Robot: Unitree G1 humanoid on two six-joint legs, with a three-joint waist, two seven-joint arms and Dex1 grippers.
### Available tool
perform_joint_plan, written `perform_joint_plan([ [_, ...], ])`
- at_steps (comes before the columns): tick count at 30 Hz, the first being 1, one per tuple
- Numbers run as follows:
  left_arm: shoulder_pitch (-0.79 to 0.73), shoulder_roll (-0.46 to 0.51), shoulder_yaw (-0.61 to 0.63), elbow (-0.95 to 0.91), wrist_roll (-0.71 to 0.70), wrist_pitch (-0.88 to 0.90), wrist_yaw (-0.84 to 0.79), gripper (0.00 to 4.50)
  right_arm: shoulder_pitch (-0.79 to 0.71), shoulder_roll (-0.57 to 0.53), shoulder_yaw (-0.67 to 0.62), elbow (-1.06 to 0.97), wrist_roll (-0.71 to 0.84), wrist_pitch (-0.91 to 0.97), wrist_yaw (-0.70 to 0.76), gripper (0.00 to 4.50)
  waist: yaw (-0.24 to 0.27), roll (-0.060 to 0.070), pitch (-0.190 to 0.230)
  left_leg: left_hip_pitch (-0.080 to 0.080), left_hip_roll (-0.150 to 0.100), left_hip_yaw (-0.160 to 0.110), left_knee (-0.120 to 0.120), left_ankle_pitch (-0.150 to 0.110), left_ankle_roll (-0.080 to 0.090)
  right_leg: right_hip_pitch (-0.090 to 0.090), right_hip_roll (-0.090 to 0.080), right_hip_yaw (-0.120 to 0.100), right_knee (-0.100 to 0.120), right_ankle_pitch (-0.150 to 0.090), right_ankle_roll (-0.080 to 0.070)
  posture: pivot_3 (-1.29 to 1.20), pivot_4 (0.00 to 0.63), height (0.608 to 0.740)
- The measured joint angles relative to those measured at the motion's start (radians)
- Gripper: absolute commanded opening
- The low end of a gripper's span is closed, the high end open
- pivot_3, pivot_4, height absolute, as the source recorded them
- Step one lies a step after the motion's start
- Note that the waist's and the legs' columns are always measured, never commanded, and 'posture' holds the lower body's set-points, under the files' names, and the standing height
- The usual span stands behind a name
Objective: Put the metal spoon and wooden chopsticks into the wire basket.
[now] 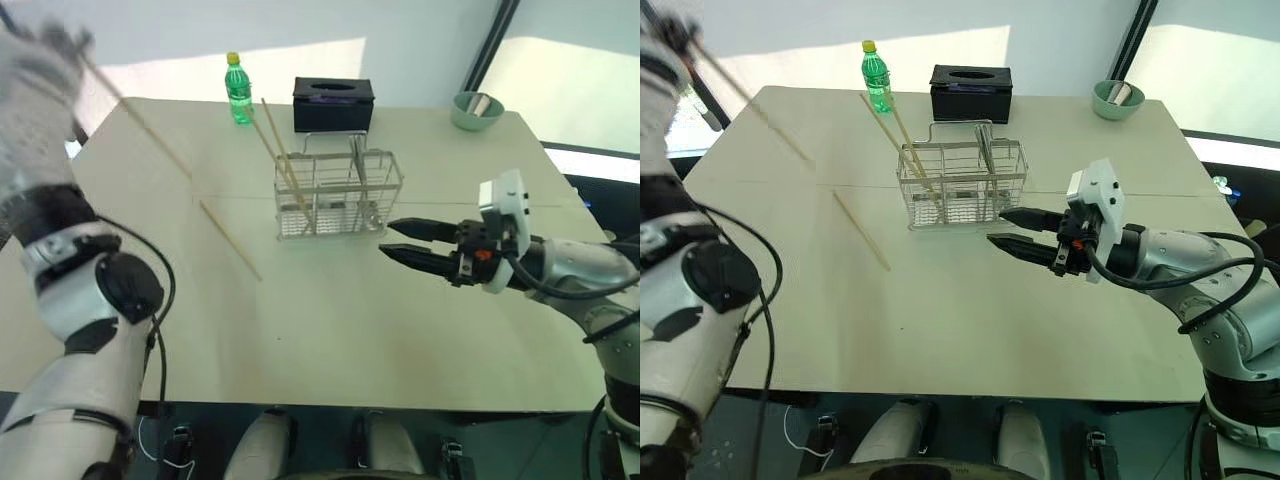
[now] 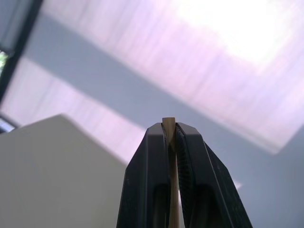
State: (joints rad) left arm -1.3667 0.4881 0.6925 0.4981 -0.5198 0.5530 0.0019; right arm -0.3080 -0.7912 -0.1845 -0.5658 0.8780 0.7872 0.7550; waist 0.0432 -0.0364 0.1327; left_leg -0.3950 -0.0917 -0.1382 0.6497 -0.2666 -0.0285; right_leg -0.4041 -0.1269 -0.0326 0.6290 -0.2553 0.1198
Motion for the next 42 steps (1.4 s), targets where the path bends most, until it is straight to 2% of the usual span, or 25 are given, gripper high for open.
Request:
perform_joint_plan([
  [3, -0.099, -0.047, -0.012, -0.002, -0.071, -0.023, -0.033, 0.05, 0.019, 0.010, 0.001, -0.003, -0.001, -0.001, -0.016, 1.99, -0.004, 0.002, 0.000, 0.003, -0.001, 0.001, 0.000, -0.001, 0.002, 0.002, -0.001, 0.000, 0.000, 0.000, 0.001, 0.00, 0.150, 0.661],
  [6, -0.106, -0.123, -0.083, 0.009, -0.081, -0.041, -0.099, 0.05, 0.030, 0.026, 0.003, -0.005, -0.009, -0.009, -0.032, 1.99, -0.005, 0.002, 0.000, 0.004, 0.000, 0.001, 0.000, -0.001, 0.002, 0.002, 0.002, 0.000, 0.001, 0.000, 0.001, 0.00, 0.150, 0.661],
  [11, 0.002, -0.212, -0.299, 0.008, -0.001, -0.096, -0.223, 0.05, 0.051, 0.028, -0.001, -0.028, -0.011, -0.026, -0.064, 1.99, -0.010, 0.003, 0.000, 0.003, 0.000, 0.002, -0.001, 0.000, 0.001, 0.001, 0.003, 0.002, 0.002, 0.000, 0.001, 0.00, 0.150, 0.661],
  [16, 0.118, -0.233, -0.465, -0.003, 0.126, -0.234, -0.317, 0.05, 0.093, 0.028, -0.031, -0.042, -0.010, -0.033, -0.095, 1.99, -0.017, 0.003, 0.001, 0.002, 0.001, 0.002, -0.001, 0.000, 0.001, 0.000, 0.003, 0.002, 0.001, 0.000, 0.000, 0.00, 0.150, 0.661],
  [25, 0.270, -0.315, -0.515, -0.012, 0.187, -0.324, -0.301, 0.05, 0.121, 0.029, -0.061, -0.062, -0.007, -0.033, -0.135, 1.99, -0.005, 0.004, 0.001, 0.003, 0.001, 0.002, -0.001, -0.001, 0.002, 0.001, 0.003, 0.002, 0.001, 0.000, 0.000, 0.00, 0.150, 0.661],
  [32, 0.344, -0.323, -0.516, -0.053, 0.207, -0.320, -0.252, 0.05, 0.128, 0.029, -0.063, -0.061, -0.005, -0.033, -0.143, 1.99, -0.005, 0.004, 0.001, 0.002, 0.001, 0.002, -0.001, -0.001, 0.003, 0.001, 0.003, 0.002, 0.001, 0.000, 0.000, 0.00, 0.150, 0.661],
  [34, 0.373, -0.323, -0.516, -0.073, 0.206, -0.308, -0.246, 0.82, 0.113, 0.029, -0.062, -0.059, -0.006, -0.033, -0.144, 1.99, -0.006, 0.004, 0.001, 0.003, 0.001, 0.002, -0.001, -0.001, 0.003, 0.001, 0.003, 0.002, 0.001, 0.000, 0.000, 0.00, 0.150, 0.661],
  [35, 0.385, -0.323, -0.516, -0.086, 0.204, -0.295, -0.245, 1.06, 0.105, 0.029, -0.062, -0.057, -0.006, -0.034, -0.145, 1.99, -0.006, 0.004, 0.001, 0.003, 0.001, 0.002, -0.001, -0.001, 0.003, 0.001, 0.003, 0.002, 0.001, 0.000, 0.000, 0.00, 0.150, 0.661],
  [41, 0.407, -0.317, -0.499, -0.191, 0.157, -0.210, -0.240, 4.12, 0.064, 0.037, -0.044, -0.018, -0.013, -0.038, -0.142, 1.99, -0.004, 0.003, 0.001, 0.002, 0.001, 0.002, -0.001, -0.001, 0.003, 0.001, 0.003, 0.002, 0.001, 0.000, 0.000, 0.00, 0.150, 0.661],
  [42, 0.406, -0.309, -0.494, -0.202, 0.148, -0.194, -0.239, 4.45, 0.057, 0.038, -0.038, -0.011, -0.017, -0.039, -0.141, 1.99, -0.005, 0.003, 0.001, 0.002, 0.001, 0.002, -0.001, -0.001, 0.003, 0.001, 0.003, 0.002, 0.001, 0.000, 0.000, 0.00, 0.150, 0.661],
])
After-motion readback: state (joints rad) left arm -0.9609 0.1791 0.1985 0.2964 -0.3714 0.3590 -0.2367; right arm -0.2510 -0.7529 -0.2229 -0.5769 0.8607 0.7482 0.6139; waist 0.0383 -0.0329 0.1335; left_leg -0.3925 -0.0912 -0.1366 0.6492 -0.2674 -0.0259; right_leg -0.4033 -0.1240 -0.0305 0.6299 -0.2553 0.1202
